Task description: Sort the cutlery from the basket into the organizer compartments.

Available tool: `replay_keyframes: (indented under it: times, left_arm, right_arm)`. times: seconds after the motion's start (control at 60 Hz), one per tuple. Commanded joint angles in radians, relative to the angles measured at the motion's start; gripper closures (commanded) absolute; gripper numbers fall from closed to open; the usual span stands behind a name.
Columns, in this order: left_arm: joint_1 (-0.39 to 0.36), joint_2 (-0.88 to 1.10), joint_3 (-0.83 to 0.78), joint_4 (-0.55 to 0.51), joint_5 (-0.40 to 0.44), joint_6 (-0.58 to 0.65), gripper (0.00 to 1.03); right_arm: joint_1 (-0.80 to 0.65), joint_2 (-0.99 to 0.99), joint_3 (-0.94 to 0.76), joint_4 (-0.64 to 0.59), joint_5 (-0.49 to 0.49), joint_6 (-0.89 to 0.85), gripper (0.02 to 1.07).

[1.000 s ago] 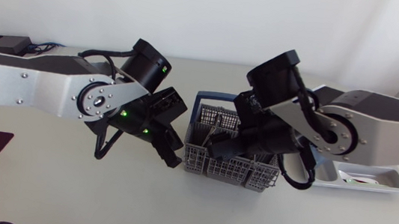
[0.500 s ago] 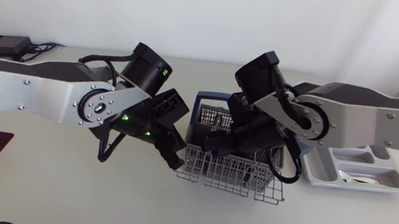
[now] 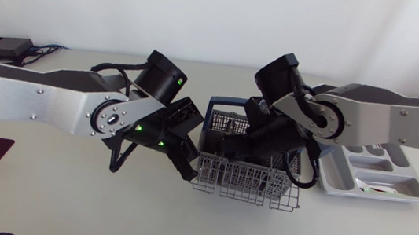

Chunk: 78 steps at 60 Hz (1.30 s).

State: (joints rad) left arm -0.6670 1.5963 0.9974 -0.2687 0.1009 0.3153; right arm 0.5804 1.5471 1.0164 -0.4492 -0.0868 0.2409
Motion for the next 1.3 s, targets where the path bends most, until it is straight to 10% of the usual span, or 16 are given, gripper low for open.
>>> replay_keyframes:
  times: [0.0,0.583,1.283]
  left_arm:
    - [-0.022,0.034,-0.016,0.002,0.017,0.016,0.65]
    - [-0.092,0.082,-0.006,0.033,-0.027,0.002,0.65]
    - [-0.198,0.007,0.023,0.144,-0.127,-0.010,0.65]
  right_arm:
    - [-0.004,0.053,-0.001,-0.031,-0.011,0.028,0.56]
    - [-0.048,0.090,0.027,-0.114,-0.042,0.029,0.71]
    - [-0.080,0.054,0.080,-0.270,0.193,0.005,0.81]
